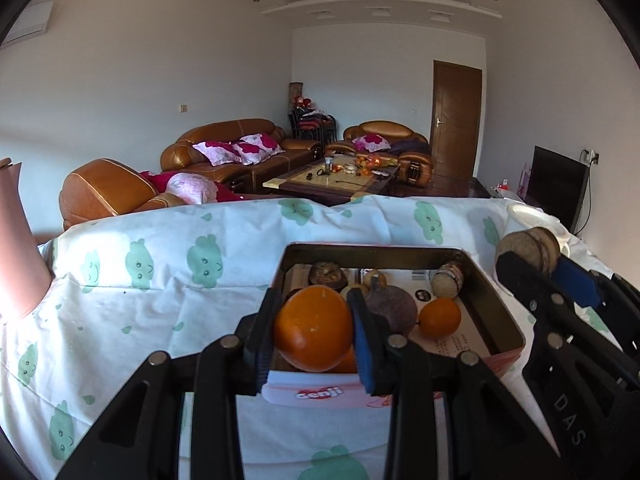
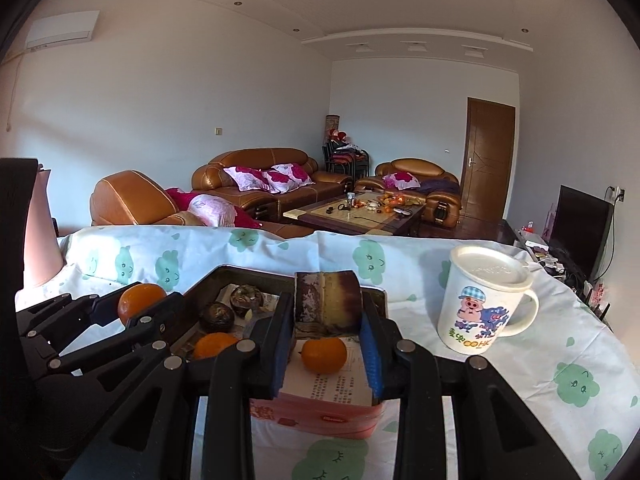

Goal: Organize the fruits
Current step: 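Lower both items into the tin and open both grippers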

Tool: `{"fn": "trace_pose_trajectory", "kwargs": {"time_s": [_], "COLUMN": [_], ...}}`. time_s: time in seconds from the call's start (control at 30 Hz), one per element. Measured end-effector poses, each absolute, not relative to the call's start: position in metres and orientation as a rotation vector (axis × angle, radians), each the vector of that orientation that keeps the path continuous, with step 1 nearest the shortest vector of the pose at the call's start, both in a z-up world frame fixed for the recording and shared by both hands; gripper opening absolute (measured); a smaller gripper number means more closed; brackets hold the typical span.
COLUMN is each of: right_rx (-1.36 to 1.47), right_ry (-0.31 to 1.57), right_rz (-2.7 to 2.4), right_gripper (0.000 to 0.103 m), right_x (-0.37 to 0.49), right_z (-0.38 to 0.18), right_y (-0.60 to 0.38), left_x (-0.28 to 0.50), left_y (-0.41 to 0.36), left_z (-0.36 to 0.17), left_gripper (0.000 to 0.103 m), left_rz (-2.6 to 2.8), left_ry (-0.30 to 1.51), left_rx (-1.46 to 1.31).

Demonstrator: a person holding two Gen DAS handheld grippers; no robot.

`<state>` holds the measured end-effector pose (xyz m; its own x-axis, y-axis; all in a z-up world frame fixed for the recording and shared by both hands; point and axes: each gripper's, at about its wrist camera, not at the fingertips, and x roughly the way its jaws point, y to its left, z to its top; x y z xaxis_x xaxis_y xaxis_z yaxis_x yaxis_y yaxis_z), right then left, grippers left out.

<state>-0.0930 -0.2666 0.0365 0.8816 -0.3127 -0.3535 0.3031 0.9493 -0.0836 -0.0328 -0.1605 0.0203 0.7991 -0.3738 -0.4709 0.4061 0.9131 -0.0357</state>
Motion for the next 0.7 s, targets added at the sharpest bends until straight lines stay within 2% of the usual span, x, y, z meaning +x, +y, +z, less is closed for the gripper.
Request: {"fn": "trace_pose_trajectory", "kwargs": {"time_s": [0.33, 0.7], "right_rx": [0.054, 0.048], "right_ry": [0.401, 0.427], "right_rz": [-0.370, -0.378], "right_gripper": [0.033, 0.033], "right_x": [-0.086, -0.063], "right_z": [0.040, 0.042], "right_y": [-0.298, -0.313], "left_x": [-0.007, 0.023], "left_y": [-0.186, -0.181], "left_z": [0.033, 0.033], "left_gripper": [0.035, 0.035], "left_rz": [-0.495, -0.500], "left_ry": [0.512, 0.545], "left_rx": [0.010, -0.045]}}
